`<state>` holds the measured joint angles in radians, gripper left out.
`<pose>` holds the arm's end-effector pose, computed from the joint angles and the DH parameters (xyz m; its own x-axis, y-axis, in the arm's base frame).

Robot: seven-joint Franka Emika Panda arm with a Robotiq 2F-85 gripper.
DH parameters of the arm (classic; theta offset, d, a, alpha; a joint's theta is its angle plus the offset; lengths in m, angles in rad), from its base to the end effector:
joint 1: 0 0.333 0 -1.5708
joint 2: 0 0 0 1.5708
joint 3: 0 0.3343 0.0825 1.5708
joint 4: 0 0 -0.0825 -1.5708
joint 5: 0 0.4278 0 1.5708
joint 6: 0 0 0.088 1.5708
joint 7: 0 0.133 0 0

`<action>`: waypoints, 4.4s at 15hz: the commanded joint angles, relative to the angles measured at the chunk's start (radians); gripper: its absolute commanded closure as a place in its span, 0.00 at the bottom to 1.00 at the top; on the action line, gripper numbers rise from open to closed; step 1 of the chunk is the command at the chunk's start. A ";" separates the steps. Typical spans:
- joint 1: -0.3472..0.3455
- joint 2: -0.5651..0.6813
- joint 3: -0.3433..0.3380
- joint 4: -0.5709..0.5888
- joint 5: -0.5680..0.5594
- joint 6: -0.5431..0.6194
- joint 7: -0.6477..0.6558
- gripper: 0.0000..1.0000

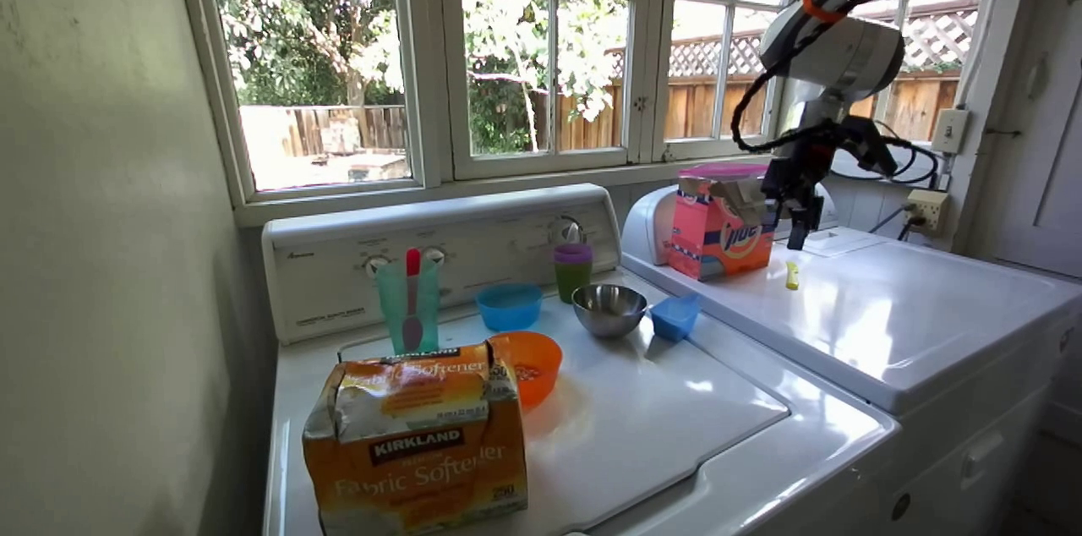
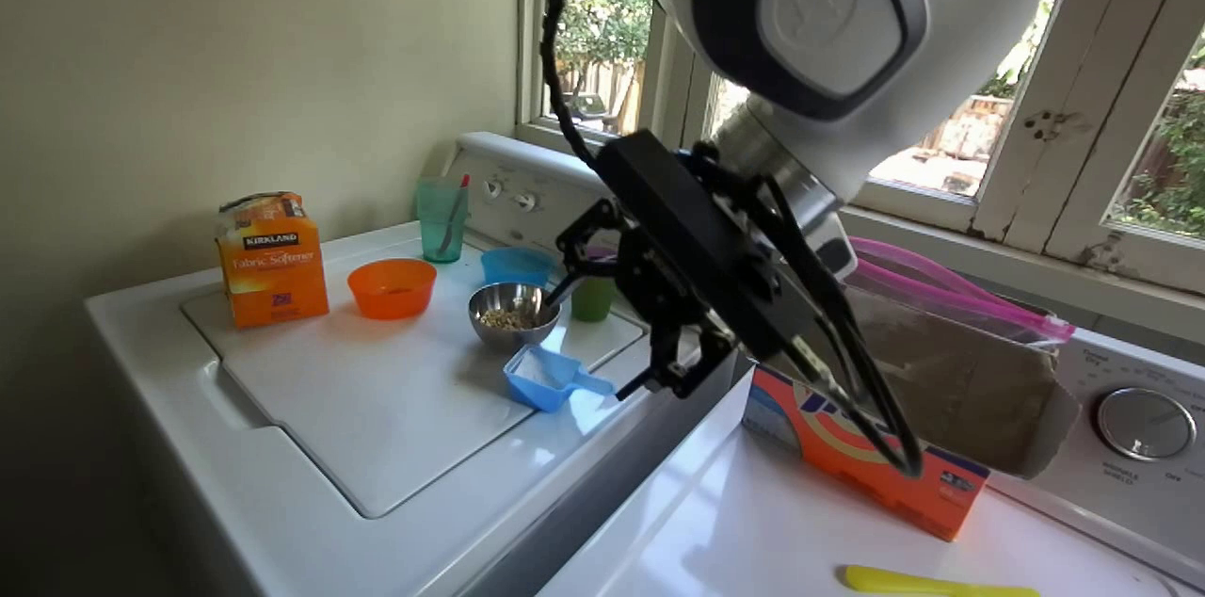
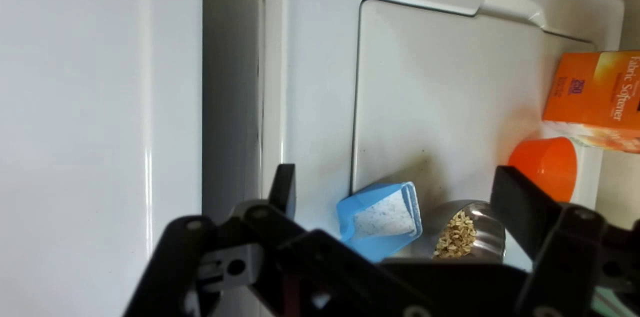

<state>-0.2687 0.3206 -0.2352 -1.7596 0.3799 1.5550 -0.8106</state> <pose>0.5626 -0.2446 0.3382 0.9575 0.2440 -0.1536 0.1275 -0.8363 -0.5333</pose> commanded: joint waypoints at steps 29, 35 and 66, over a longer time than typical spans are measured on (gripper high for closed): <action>-0.116 0.308 0.170 0.268 0.110 0.109 -0.073 0.00; -0.142 0.391 0.205 0.295 0.161 0.081 -0.091 0.00; -0.187 0.550 0.226 0.416 0.303 -0.226 -0.224 0.00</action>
<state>-0.4822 0.8371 0.0066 -1.3865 0.6932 1.3679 -1.0740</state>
